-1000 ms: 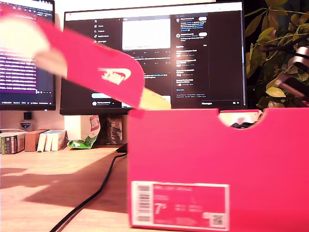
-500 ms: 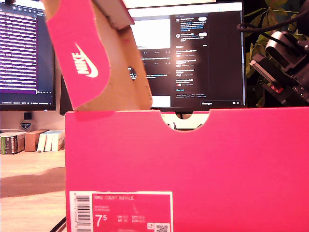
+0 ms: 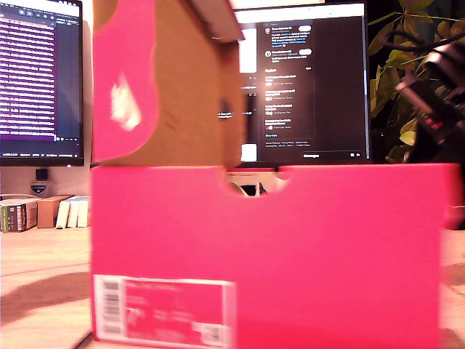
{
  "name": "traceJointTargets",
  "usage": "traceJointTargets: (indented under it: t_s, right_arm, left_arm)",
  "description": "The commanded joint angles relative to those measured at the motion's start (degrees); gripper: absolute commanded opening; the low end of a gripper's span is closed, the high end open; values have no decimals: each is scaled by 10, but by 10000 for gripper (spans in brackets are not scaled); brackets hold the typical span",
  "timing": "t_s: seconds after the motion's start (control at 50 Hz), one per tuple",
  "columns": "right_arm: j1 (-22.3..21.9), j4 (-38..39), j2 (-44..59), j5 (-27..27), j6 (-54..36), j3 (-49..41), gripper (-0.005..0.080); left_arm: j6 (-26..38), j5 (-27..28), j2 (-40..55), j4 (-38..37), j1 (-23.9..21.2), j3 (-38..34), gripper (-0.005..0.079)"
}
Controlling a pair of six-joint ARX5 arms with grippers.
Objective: Close the red shoebox by pushing the lid with your left arm and holding the box in place with your right arm
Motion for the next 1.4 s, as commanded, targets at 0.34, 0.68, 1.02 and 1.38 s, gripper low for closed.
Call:
traceJointTargets:
  t_s: [0.34, 0.68, 1.02, 1.38]
  right_arm:
    - [-25, -20, -5, -5, -5, 61, -12]
    - [2, -15, -7, -35, -27, 61, -12]
    - [71, -51, -6, 13, -68, 61, -12]
    - [113, 1, -52, 58, -104, 61, -12]
  left_arm:
    - [20, 1, -5, 73, 3, -17, -19]
    - [93, 0, -46, -76, 61, -17, -19]
    - [154, -2, -131, -204, 116, -17, -19]
    - [188, -36, -199, -288, 118, -17, -19]
